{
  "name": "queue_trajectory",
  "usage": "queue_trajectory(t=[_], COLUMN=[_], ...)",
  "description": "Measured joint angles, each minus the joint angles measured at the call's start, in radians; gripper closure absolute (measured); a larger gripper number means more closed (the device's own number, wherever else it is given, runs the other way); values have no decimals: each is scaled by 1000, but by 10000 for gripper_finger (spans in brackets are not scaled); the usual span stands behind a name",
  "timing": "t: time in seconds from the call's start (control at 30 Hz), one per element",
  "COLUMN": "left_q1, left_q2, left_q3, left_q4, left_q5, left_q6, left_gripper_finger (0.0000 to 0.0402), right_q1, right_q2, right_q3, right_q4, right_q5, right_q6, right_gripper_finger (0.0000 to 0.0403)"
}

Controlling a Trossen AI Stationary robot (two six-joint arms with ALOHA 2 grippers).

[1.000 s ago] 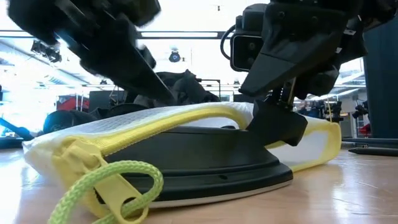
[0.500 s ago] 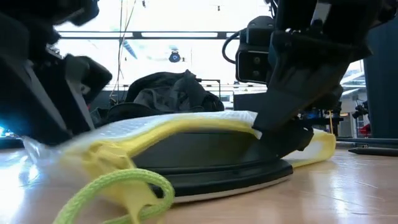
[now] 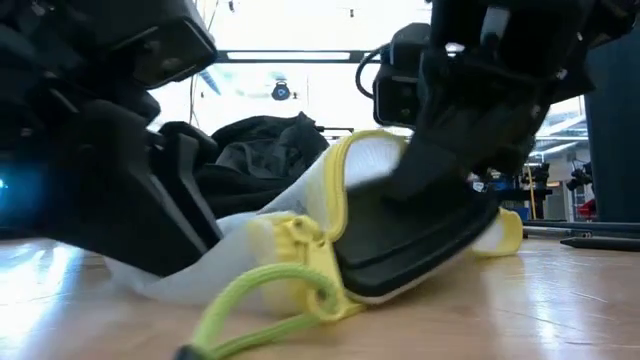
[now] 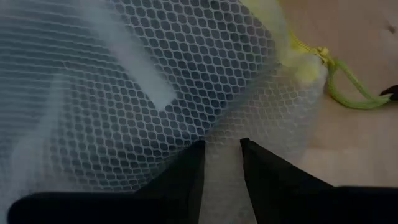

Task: Unpack backpack
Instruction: Remove the calculator from the yellow zipper pouch

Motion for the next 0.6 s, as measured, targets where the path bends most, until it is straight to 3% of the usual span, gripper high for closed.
queue_trajectory(t=[0.2,0.3,0.6], left_q1=[13,12,4], left_q2=[1,1,0], left_q3=[-1,-1,-1], left_q4=[21,18,-8], left_q5=[-16,-16,-6], left_q6=[21,24,1], left_gripper_finger=[315,315,315], right_q1=[-2,-3,-12], right_q2=[0,0,1], right_q3=[0,0,-2], right_q4=[95,98,83], right_q5=[-31,-34,-136], right_q6=[-12,-12,17], right_gripper_finger=[161,191,375])
